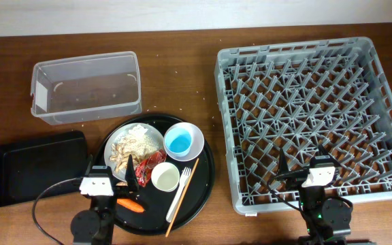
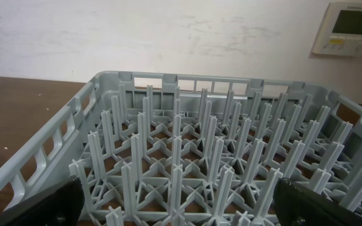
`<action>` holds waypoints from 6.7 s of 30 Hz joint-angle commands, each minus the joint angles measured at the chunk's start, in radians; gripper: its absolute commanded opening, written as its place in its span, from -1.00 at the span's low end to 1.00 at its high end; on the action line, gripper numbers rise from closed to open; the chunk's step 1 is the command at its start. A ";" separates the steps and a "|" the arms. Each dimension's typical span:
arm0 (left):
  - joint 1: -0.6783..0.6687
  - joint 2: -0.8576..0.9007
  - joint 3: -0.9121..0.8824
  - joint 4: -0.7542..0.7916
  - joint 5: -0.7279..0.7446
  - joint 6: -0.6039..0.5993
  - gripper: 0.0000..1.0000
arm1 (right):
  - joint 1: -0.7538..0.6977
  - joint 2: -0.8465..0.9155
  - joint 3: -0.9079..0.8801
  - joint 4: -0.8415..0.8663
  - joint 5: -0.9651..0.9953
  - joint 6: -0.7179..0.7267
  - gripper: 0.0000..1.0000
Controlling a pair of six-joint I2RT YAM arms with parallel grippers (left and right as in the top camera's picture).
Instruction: Sort waste into correct bins and load items into the dishwasher rack
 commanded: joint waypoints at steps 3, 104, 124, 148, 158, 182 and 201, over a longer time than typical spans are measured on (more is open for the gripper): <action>0.006 -0.004 -0.006 0.000 -0.004 0.019 0.99 | -0.008 -0.003 -0.005 -0.006 0.023 0.000 0.97; 0.006 1.275 0.828 -0.763 0.266 -0.086 0.90 | -0.007 0.855 1.027 -1.041 -0.128 0.166 0.97; 0.007 1.465 0.980 -0.889 0.288 -0.083 -0.99 | -0.007 0.855 1.027 -1.040 -0.127 0.166 0.97; 0.050 1.628 1.283 -0.438 -0.127 -0.060 0.58 | -0.007 0.859 1.027 -1.041 -0.127 0.166 0.97; 0.044 1.539 1.221 -0.906 0.183 -0.113 0.59 | -0.007 0.877 1.027 -1.055 -0.127 0.166 0.97; -0.010 1.742 0.947 -0.357 0.140 -0.119 0.01 | -0.007 0.879 1.027 -1.059 -0.128 0.166 0.97; -0.006 1.336 0.975 -0.426 0.102 -0.119 -0.31 | -0.007 0.879 1.027 -1.059 -0.127 0.166 0.97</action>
